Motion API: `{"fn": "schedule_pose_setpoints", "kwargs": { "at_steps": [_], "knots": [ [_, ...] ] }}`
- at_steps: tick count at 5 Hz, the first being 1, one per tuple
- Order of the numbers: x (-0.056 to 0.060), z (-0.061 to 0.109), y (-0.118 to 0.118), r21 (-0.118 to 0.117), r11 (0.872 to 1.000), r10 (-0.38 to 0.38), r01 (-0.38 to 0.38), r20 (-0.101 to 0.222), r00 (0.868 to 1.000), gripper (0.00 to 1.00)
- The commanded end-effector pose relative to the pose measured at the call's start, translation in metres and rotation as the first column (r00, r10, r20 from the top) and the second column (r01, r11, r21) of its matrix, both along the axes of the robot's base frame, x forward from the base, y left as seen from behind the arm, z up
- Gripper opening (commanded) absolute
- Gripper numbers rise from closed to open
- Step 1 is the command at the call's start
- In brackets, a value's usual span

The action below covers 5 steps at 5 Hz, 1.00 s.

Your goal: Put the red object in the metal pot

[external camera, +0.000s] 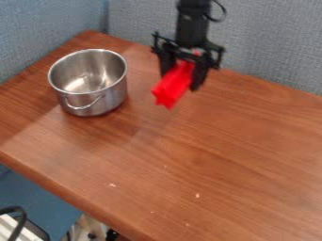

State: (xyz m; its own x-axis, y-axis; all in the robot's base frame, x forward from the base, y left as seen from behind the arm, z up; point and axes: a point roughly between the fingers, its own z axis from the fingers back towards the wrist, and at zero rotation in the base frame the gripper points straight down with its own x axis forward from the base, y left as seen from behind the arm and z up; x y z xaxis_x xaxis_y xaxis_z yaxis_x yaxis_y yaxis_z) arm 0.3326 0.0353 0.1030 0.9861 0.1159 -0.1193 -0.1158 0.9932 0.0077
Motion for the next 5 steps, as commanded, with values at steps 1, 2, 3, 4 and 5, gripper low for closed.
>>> {"fn": "schedule_pose_setpoints", "kwargs": {
  "at_steps": [1,2,3,4,5],
  "knots": [
    [-0.011,0.048,0.04,-0.008,0.996,0.092,-0.092,0.112,0.989,0.0],
    [-0.021,0.05,0.072,-0.01,0.984,0.176,-0.176,0.111,0.978,0.0],
    [-0.026,0.046,0.078,0.0,0.981,0.19,-0.192,0.122,0.974,0.0],
    [-0.026,0.046,0.072,-0.009,0.98,0.197,-0.198,0.132,0.971,0.0],
    [-0.026,0.044,0.074,-0.008,0.977,0.213,-0.214,0.137,0.967,0.0]
  ]
}}
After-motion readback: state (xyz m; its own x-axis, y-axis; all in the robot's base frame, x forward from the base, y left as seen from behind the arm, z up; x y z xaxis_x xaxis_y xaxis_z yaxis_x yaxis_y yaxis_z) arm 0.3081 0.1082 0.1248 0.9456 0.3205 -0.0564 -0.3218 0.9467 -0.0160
